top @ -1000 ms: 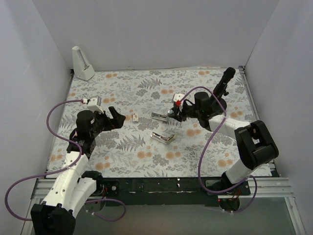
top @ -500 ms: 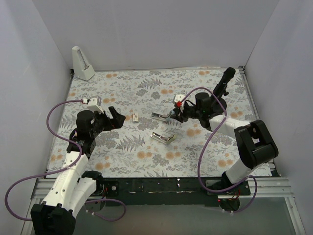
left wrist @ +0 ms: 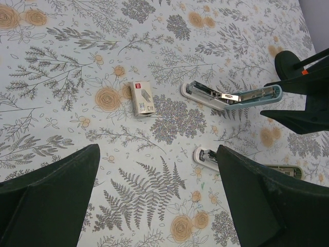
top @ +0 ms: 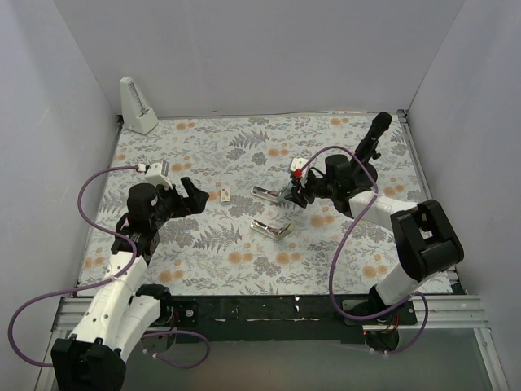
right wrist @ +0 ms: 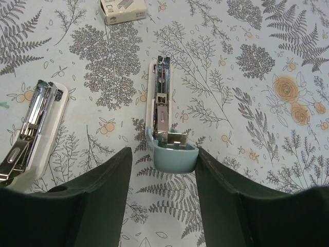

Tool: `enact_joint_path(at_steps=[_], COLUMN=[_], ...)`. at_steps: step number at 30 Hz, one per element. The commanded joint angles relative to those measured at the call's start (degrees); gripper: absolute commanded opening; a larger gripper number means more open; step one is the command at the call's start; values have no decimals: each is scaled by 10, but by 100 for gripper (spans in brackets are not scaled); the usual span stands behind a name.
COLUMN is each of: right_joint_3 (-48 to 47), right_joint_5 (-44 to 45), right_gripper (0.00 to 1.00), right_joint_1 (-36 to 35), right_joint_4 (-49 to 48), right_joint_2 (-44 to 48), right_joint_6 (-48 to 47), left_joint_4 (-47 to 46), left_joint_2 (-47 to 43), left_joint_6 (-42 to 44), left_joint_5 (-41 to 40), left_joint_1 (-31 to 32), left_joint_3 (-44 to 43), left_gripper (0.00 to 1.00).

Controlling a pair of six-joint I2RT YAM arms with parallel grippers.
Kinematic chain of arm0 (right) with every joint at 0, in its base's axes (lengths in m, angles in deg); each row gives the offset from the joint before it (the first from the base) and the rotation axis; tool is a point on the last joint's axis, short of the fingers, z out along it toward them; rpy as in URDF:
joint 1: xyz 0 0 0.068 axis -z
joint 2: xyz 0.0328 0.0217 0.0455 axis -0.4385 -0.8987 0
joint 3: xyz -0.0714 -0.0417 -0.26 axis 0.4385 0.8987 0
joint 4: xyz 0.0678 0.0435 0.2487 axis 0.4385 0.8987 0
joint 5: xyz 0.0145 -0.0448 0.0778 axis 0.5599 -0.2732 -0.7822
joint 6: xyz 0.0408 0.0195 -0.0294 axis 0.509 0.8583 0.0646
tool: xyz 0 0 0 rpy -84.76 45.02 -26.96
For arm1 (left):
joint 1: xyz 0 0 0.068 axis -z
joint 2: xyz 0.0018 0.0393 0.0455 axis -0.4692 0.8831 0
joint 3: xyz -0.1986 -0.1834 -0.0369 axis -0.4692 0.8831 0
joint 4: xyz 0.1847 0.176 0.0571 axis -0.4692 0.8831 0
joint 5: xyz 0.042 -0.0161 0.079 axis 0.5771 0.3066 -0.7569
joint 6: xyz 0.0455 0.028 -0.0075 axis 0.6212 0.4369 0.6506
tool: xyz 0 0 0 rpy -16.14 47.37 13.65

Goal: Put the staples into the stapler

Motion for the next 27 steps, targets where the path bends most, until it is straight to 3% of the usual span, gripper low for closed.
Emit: enact_joint_path(at_steps=[1, 2, 5, 8, 13, 16, 18, 21, 27], right_joint_3=[-17, -20, -30, -36, -54, -78, -105, -80, -32], right_joint_5=[12, 17, 25, 32, 74, 156, 180, 206, 237], right_gripper=[63, 71, 82, 86, 88, 91, 93, 93, 94], right_joint_1=[2, 2, 3, 4, 3, 3, 3, 3, 3], right_joint_4=[20, 28, 52, 66, 84, 107, 161, 155, 146], right_joint_2=[30, 35, 55, 81, 124, 158, 182, 234, 328], right_joint_6=[-11, -11, -6, 2, 52, 162, 211, 272, 329], left_joint_4=[0, -1, 0, -1, -1, 0, 6, 16, 69], left_joint_2=[1, 2, 2, 2, 2, 8, 26, 61, 172], left_joint_6=[8, 8, 8, 8, 4, -11, -32, -56, -82], left_joint_5=[-5, -6, -6, -6, -12, -26, -28, -43, -155], left_joint_1=[2, 3, 3, 3, 3, 3, 3, 5, 62], left_joint_3=[5, 5, 5, 6, 6, 5, -2, -24, -121], left_gripper=[98, 98, 98, 98, 98, 98, 98, 98, 98])
